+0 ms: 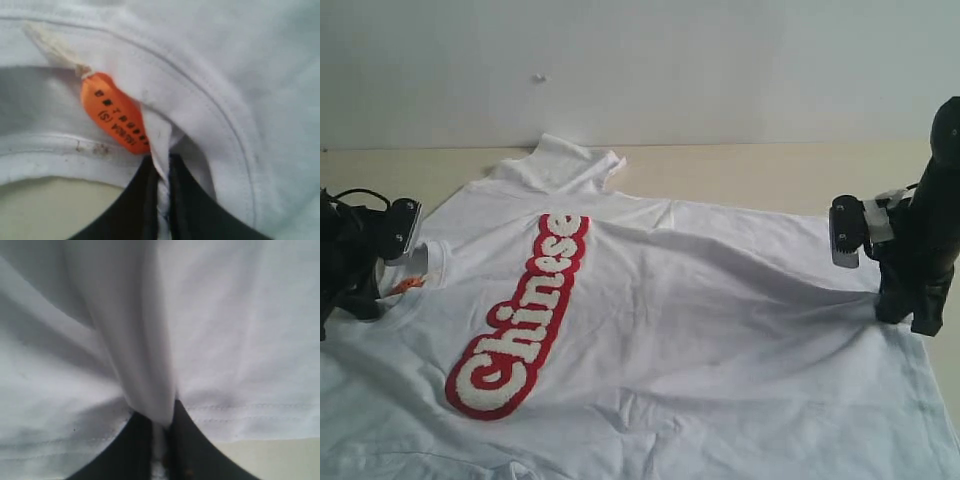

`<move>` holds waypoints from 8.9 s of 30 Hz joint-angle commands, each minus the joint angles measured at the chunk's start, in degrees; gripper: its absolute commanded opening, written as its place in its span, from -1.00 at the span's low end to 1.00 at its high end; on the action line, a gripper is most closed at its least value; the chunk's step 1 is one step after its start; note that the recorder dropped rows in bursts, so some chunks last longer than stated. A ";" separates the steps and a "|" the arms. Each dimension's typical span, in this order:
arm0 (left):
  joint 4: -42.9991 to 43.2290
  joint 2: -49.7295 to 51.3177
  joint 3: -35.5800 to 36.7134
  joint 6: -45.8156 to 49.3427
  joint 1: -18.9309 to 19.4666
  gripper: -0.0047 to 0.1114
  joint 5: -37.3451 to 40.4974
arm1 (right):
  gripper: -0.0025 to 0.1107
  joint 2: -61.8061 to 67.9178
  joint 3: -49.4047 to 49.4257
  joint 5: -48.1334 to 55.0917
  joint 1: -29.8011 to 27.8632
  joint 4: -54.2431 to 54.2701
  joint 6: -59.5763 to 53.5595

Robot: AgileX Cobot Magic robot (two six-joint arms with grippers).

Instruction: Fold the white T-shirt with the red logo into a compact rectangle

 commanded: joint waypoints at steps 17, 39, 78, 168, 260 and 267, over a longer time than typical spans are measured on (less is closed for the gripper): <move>0.31 -28.74 0.24 -6.58 5.54 -0.92 3.91 | -0.96 -24.14 -12.10 18.13 -0.22 7.59 -2.76; 15.39 -50.04 0.24 -43.11 9.31 -0.92 2.38 | -0.96 -40.24 -12.10 17.21 -0.32 26.81 3.84; 4.24 -60.61 -1.66 -42.13 9.04 -0.92 0.08 | -0.96 -43.21 -21.81 20.94 2.90 27.62 27.67; -6.96 -52.16 -6.21 -50.25 6.39 -0.92 27.39 | -0.96 -42.19 -11.10 22.01 1.06 26.39 51.03; -17.88 2.15 -19.14 -47.38 10.36 0.87 -24.92 | 0.17 21.47 -61.44 11.82 -6.31 36.04 61.74; -22.76 1.89 -24.19 -46.13 11.52 0.87 -21.83 | 0.17 21.50 -61.44 9.29 -7.98 41.84 59.01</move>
